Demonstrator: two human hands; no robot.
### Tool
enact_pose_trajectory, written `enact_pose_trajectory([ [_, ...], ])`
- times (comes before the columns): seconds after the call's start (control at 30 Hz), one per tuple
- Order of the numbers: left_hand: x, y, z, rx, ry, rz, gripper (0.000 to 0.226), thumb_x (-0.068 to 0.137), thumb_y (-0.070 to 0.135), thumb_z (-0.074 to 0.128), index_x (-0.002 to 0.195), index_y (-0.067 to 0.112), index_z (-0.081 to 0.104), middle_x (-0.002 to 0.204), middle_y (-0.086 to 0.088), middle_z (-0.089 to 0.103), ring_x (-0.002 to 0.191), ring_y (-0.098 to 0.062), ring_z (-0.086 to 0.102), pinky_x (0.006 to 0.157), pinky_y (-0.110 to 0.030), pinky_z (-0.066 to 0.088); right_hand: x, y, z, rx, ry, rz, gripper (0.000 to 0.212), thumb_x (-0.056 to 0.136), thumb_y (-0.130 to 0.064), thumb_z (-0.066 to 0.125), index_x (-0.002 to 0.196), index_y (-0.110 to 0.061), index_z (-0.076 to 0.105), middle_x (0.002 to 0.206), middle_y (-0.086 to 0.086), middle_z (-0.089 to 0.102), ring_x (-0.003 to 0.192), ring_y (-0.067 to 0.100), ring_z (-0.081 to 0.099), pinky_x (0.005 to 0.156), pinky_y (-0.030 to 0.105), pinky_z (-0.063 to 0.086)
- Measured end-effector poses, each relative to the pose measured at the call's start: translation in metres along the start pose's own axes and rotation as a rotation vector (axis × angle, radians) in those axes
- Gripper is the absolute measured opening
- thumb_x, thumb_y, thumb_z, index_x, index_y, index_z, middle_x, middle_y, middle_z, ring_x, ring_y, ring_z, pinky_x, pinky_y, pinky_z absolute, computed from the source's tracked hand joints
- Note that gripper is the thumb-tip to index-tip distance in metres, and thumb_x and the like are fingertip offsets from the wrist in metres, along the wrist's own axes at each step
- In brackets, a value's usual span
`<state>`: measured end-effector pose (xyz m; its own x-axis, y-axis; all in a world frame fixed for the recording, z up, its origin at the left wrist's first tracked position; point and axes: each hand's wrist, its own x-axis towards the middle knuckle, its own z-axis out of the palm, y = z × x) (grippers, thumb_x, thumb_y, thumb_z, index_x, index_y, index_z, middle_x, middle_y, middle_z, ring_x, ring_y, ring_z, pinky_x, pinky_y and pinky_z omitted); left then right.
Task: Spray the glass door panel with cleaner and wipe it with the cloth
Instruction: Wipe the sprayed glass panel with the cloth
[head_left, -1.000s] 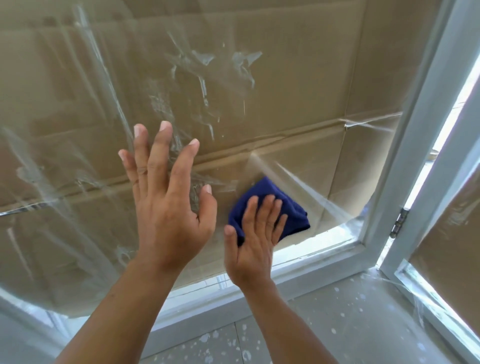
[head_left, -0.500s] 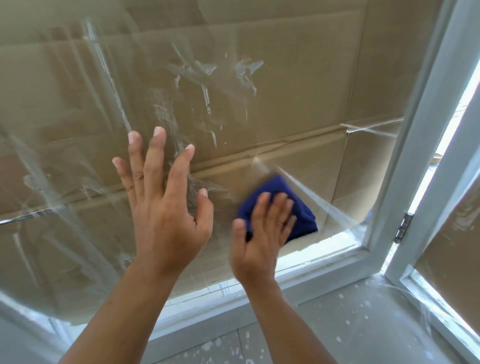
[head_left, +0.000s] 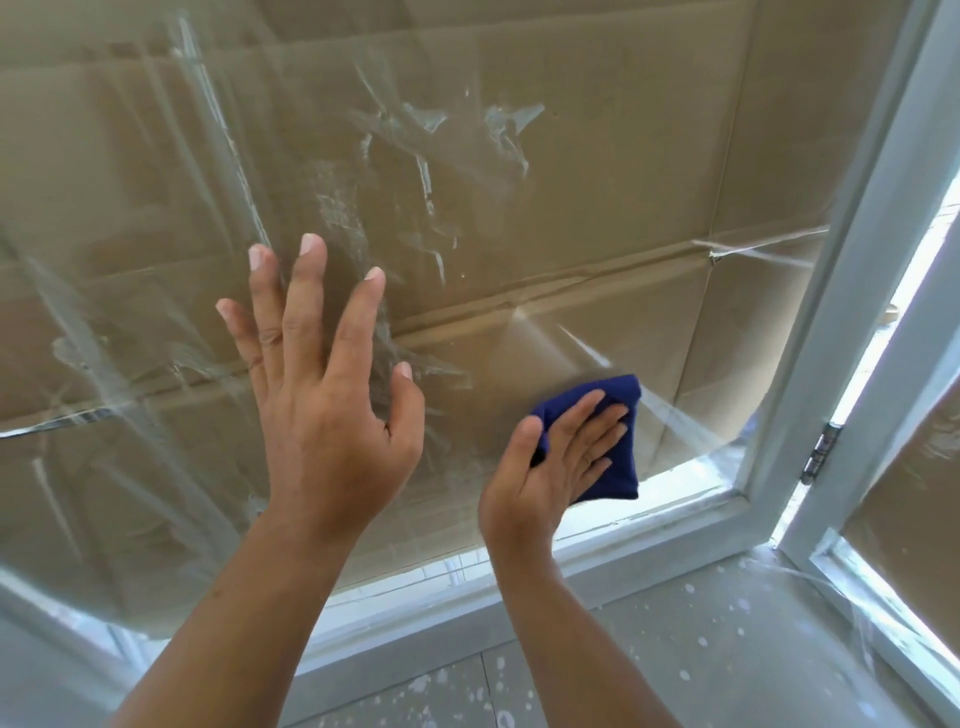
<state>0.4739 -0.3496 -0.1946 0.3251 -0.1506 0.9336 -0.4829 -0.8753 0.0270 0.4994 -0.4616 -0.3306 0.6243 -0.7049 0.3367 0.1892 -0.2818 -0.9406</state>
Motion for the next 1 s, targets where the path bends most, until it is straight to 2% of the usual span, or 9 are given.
enact_pose_trajectory([
  [0.07, 0.001, -0.003, 0.000, 0.006, 0.006, 0.010, 0.054, 0.085, 0.010, 0.063, 0.138, 0.003, 0.054, 0.155, -0.026, 0.029, 0.144, -0.054, 0.016, 0.117, -0.067, 0.006, 0.000, -0.029, 0.005, 0.023, -0.019, -0.086, 0.064, 0.101, -0.061, 0.016, 0.154, -0.042, -0.015, 0.165, -0.008, -0.021, 0.154, 0.016, -0.022, 0.123, 0.054, -0.013],
  [0.17, 0.002, -0.005, 0.002, 0.010, 0.020, 0.008, 0.052, 0.087, 0.009, 0.061, 0.138, 0.003, 0.054, 0.154, -0.026, 0.030, 0.143, -0.055, 0.018, 0.116, -0.068, 0.006, -0.026, -0.029, 0.010, -0.134, -0.169, -0.554, 0.064, 0.107, -0.054, 0.016, 0.162, -0.030, -0.004, 0.170, 0.003, -0.012, 0.157, 0.033, -0.008, 0.123, 0.058, -0.009],
  [0.23, 0.001, -0.005, 0.003, 0.015, 0.038, -0.018, 0.050, 0.089, 0.008, 0.060, 0.138, 0.003, 0.054, 0.155, -0.025, 0.030, 0.143, -0.054, 0.018, 0.116, -0.067, 0.006, -0.035, -0.004, 0.008, -0.246, -0.214, -0.687, 0.062, 0.108, -0.053, 0.018, 0.162, -0.030, 0.000, 0.171, 0.004, -0.010, 0.157, 0.034, -0.005, 0.123, 0.060, -0.006],
  [0.43, -0.001, -0.007, 0.000, -0.003, 0.062, -0.032, 0.046, 0.092, 0.006, 0.056, 0.138, 0.002, 0.053, 0.155, -0.025, 0.031, 0.143, -0.053, 0.017, 0.117, -0.065, 0.004, -0.004, -0.021, 0.008, -0.034, 0.003, -0.146, 0.062, 0.103, -0.058, 0.017, 0.153, -0.052, -0.018, 0.165, -0.013, -0.024, 0.155, 0.020, -0.019, 0.122, 0.062, -0.008],
  [0.5, 0.000, -0.009, -0.001, -0.003, 0.066, -0.031, 0.046, 0.093, 0.007, 0.054, 0.139, 0.002, 0.052, 0.155, -0.024, 0.031, 0.144, -0.053, 0.016, 0.117, -0.065, 0.004, -0.009, -0.038, 0.010, -0.054, -0.037, -0.287, 0.063, 0.104, -0.058, 0.015, 0.158, -0.042, -0.014, 0.167, -0.007, -0.021, 0.156, 0.026, -0.016, 0.122, 0.061, -0.010],
  [0.63, 0.000, -0.011, 0.001, -0.014, 0.066, -0.048, 0.045, 0.097, 0.006, 0.049, 0.141, 0.002, 0.050, 0.155, -0.023, 0.030, 0.144, -0.052, 0.017, 0.117, -0.067, 0.006, -0.029, -0.011, 0.008, -0.283, -0.212, -0.827, 0.063, 0.108, -0.053, 0.021, 0.163, -0.029, 0.003, 0.171, 0.004, -0.009, 0.157, 0.033, -0.004, 0.123, 0.060, -0.006],
  [0.7, 0.001, -0.011, 0.000, -0.016, 0.075, -0.046, 0.044, 0.098, 0.006, 0.048, 0.141, 0.003, 0.050, 0.155, -0.024, 0.030, 0.144, -0.053, 0.017, 0.117, -0.066, 0.005, -0.023, 0.012, 0.004, -0.319, -0.173, -0.819, 0.062, 0.107, -0.053, 0.024, 0.163, -0.032, 0.006, 0.171, 0.003, -0.007, 0.157, 0.031, -0.003, 0.123, 0.059, -0.003],
  [0.87, 0.004, -0.017, -0.006, 0.001, 0.080, -0.039, 0.043, 0.097, 0.007, 0.048, 0.140, 0.004, 0.052, 0.155, -0.025, 0.029, 0.143, -0.055, 0.016, 0.117, -0.062, 0.001, -0.005, 0.001, 0.000, -0.167, -0.048, -0.263, 0.065, 0.103, -0.063, 0.012, 0.157, -0.042, -0.017, 0.167, -0.007, -0.025, 0.156, 0.026, -0.016, 0.121, 0.065, -0.006],
  [1.0, 0.004, -0.019, -0.004, 0.013, 0.069, -0.033, 0.043, 0.096, 0.003, 0.050, 0.138, 0.003, 0.054, 0.155, -0.025, 0.030, 0.143, -0.055, 0.017, 0.116, -0.067, 0.006, -0.024, -0.009, 0.007, -0.278, -0.170, -0.694, 0.066, 0.107, -0.054, 0.022, 0.163, -0.026, 0.000, 0.170, 0.003, -0.012, 0.156, 0.035, -0.007, 0.122, 0.062, -0.006],
])
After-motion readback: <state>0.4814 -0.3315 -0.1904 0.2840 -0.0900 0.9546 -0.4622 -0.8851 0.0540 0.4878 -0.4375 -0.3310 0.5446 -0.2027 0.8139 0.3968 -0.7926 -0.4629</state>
